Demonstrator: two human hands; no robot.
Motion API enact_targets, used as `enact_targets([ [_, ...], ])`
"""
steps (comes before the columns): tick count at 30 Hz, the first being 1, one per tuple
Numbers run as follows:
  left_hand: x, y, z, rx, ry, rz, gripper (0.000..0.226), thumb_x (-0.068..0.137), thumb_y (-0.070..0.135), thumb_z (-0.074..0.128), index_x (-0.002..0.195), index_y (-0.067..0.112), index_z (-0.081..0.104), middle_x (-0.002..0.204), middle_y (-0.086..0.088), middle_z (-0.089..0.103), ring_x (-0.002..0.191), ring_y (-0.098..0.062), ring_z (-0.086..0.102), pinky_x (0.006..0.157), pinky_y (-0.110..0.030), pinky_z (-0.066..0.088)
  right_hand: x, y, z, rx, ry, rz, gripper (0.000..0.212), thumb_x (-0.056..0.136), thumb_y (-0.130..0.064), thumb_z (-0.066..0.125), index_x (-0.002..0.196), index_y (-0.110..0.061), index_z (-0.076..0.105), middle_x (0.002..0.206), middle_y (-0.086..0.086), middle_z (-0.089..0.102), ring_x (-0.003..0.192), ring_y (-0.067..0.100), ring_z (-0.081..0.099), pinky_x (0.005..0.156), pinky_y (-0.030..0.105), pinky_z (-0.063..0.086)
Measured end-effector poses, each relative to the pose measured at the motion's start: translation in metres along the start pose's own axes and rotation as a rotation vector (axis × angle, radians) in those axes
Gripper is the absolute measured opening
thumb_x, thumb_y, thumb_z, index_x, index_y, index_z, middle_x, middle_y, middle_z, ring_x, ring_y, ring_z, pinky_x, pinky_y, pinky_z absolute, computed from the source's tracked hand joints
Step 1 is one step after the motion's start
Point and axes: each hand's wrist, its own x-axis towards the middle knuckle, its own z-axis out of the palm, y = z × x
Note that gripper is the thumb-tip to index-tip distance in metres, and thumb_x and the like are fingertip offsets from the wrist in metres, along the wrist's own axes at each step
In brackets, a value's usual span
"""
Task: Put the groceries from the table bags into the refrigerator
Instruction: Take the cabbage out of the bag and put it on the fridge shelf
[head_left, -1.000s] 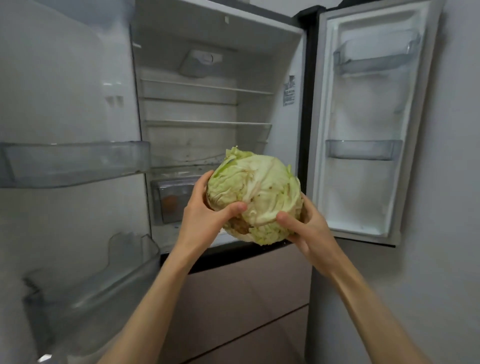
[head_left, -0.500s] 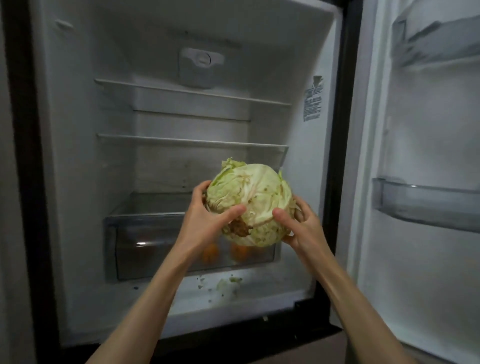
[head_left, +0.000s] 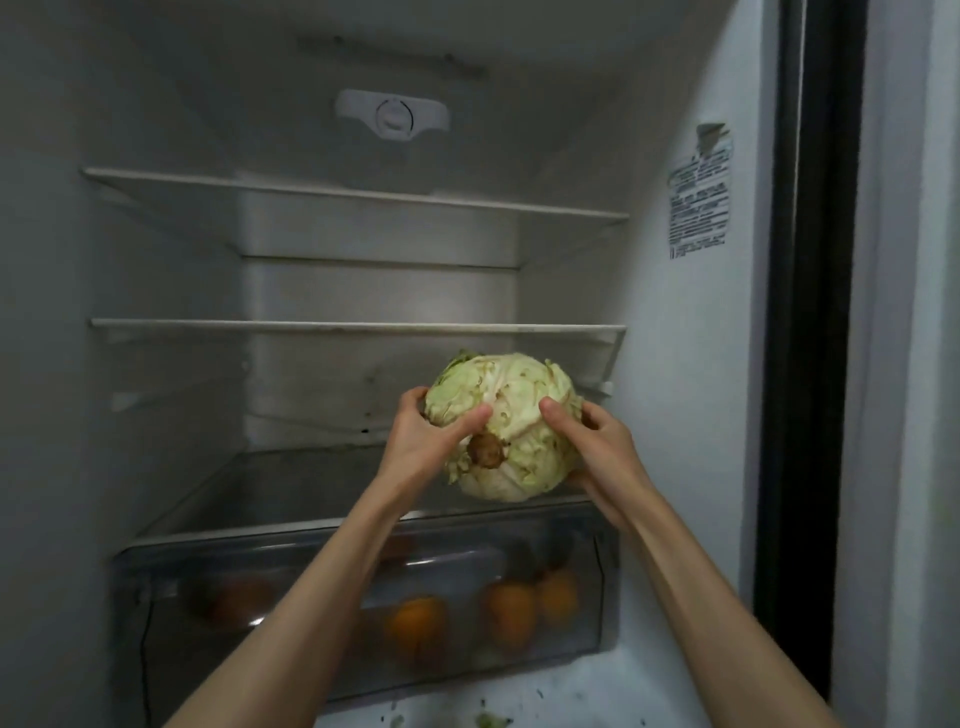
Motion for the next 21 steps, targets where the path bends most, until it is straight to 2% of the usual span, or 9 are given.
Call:
enact_targets([
  [4,0.039,-0.022,0.015,-0.036,-0.048,-0.027,0.079,0.067,0.035,0.079,0.13,0.012,0.037,0.117,-0.002,0.055,0.089,-0.006,0.056,0.062,-0.012,0.045,0.04,0.014,-0.005,0.001,0.012,0.014,0.05,0.077,-0.023,0.072,0.122,-0.008,0.058,0.11,0.01,0.069,0.098,0.023,0.067,0.09,0.047,0.052],
  [6,0.055,-0.032,0.023,-0.032,-0.063,-0.036,0.077,0.069,0.033,0.079,0.13,0.012,0.037,0.116,-0.003,0.055,0.092,-0.008,0.057,0.063,-0.012,0.045,0.058,0.024,-0.007,0.031,0.038,0.027,0.052,0.075,-0.021,0.073,0.122,-0.005,0.058,0.109,0.012,0.069,0.099,0.026,0.067,0.091,0.049,0.052],
  [9,0.071,-0.048,0.033,-0.048,-0.036,-0.053,0.075,0.07,0.029,0.078,0.129,0.011,0.036,0.114,-0.004,0.056,0.097,-0.016,0.058,0.073,-0.022,0.048,0.08,0.041,-0.009,0.019,0.097,0.026,0.046,0.076,-0.019,0.074,0.116,-0.005,0.059,0.105,0.011,0.07,0.095,0.026,0.068,0.091,0.049,0.052],
  [16,0.093,-0.063,0.05,0.077,-0.047,-0.097,0.075,0.071,0.043,0.075,0.127,0.012,0.037,0.113,-0.001,0.056,0.097,-0.016,0.057,0.079,-0.026,0.046,0.097,0.06,-0.014,-0.147,0.15,-0.006,0.05,0.079,-0.027,0.071,0.122,-0.008,0.054,0.116,0.009,0.066,0.096,0.017,0.066,0.086,0.033,0.054],
  [18,0.095,-0.061,0.051,0.127,-0.061,-0.1,0.075,0.073,0.045,0.072,0.13,0.012,0.036,0.117,-0.003,0.055,0.102,-0.018,0.056,0.081,-0.025,0.044,0.095,0.057,-0.014,-0.269,0.163,-0.011,0.051,0.08,-0.034,0.069,0.123,-0.009,0.056,0.118,0.008,0.065,0.099,0.017,0.064,0.084,0.027,0.05],
  [21,0.092,-0.057,0.051,0.223,-0.056,-0.101,0.073,0.075,0.052,0.066,0.131,0.016,0.039,0.13,-0.008,0.05,0.114,-0.026,0.054,0.086,-0.027,0.044,0.09,0.053,-0.01,-0.609,0.329,-0.027,0.058,0.079,-0.046,0.066,0.121,-0.007,0.057,0.116,0.008,0.063,0.108,0.027,0.059,0.087,0.027,0.045],
])
